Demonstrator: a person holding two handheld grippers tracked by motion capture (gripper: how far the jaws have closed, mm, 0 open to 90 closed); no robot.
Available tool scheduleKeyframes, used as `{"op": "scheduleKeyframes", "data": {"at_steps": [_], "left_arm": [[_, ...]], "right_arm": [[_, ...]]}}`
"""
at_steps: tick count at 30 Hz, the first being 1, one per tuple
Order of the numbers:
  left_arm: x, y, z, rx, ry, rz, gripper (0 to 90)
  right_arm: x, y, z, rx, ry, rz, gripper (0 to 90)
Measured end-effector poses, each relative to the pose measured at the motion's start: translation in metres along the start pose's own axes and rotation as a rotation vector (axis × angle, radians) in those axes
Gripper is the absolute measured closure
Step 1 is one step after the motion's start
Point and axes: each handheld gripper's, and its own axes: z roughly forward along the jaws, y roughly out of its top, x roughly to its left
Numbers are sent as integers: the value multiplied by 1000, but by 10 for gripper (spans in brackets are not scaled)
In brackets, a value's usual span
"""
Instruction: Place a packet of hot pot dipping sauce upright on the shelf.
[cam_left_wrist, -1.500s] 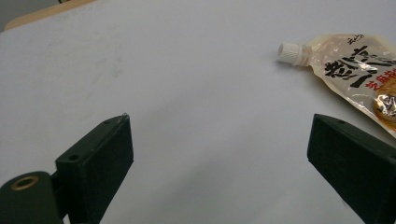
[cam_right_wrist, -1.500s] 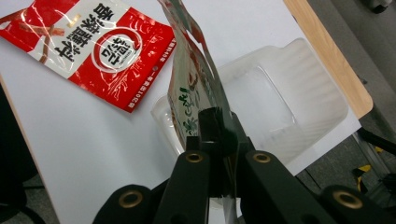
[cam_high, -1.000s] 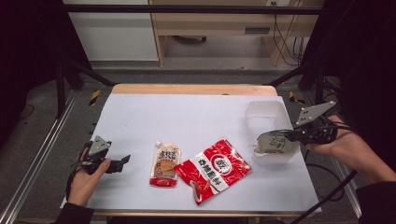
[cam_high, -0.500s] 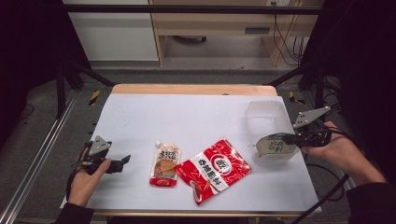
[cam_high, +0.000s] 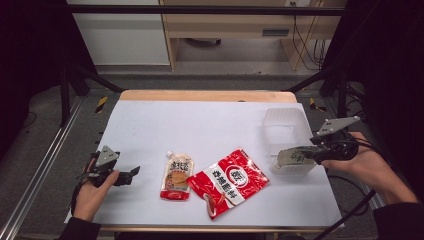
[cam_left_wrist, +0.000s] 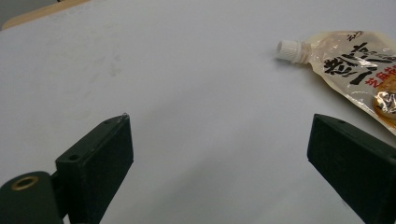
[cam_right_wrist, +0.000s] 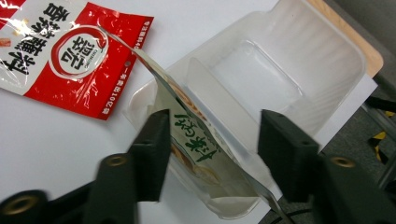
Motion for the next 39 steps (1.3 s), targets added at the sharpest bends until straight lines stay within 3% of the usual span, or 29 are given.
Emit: {"op": "scheduleKeyframes", "data": {"at_steps": [8,15,27,31,39], "left_arm": [[-2,0,0,-2,-1,2,68],[-2,0,0,-2,-3,3,68],[-3,1,1,-1,-9,10,68],[-4,1,1,0,-12,11,67],[-9,2,3,6,-23,26,62]], "right_arm": [[18,17,-3,-21,-15,-16,230],[38,40,-4,-47,-27,-49,188],[82,72,-3,-133,-28,-63,137],[98,81,2,-151,-25,-73,122],[133,96,26,-180,-6,-32,86]]}}
